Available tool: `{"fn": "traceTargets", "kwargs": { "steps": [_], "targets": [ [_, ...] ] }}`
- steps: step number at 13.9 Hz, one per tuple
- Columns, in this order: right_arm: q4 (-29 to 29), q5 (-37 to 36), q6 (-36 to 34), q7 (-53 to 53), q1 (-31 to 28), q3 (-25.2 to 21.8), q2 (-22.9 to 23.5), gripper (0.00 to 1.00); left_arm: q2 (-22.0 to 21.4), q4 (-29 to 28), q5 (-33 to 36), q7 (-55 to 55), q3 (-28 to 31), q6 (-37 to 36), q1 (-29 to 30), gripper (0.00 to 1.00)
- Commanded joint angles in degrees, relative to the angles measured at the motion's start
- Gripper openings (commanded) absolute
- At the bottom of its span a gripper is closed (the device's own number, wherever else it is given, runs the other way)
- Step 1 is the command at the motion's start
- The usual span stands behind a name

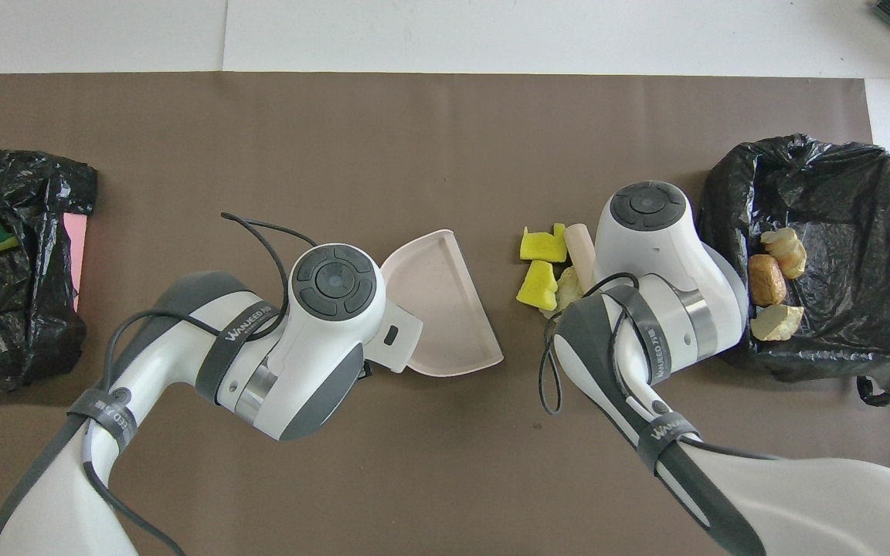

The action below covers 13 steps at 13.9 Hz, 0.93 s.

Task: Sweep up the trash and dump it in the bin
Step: 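Sweep the yellow sponges into the dustpan held by the left gripper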

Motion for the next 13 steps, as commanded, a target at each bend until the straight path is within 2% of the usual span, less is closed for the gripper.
{"fn": "traceTargets", "kwargs": {
  "steps": [1,4,6,8,10,13],
  "targets": [
    [-0.46,8.95,1.52,-2.64,3.01,0.44,-0.45,0.00,-2.15,-3.29,1.27,0.77,0.59,1.61,-1.04,0.00],
    [-0.55,19.24,1.61,-7.11,4.69,0.44,-0.80,0.00,-2.15,-3.38,1.27,0.77,0.68,1.97,-0.78,0.00],
    [-0.03,24.88,1.17,-6.43,4.70,0.96,-0.98,0.00,-2.07,-3.29,1.27,0.86,0.68,2.32,-0.25,0.00],
    [0.77,24.38,0.47,-4.59,3.83,1.06,-2.90,0.00,-2.07,-3.29,1.27,2.43,0.76,2.84,0.28,0.00],
    [0.33,23.16,-3.20,-2.22,1.28,0.09,-6.32,0.00,-1.80,-3.20,1.27,6.38,0.68,3.02,1.77,0.00],
    [0.50,15.43,-9.79,3.84,-1.28,0.27,-11.86,0.00,-1.19,-2.33,1.18,12.70,0.68,3.37,4.05,0.00]
  ]
}}
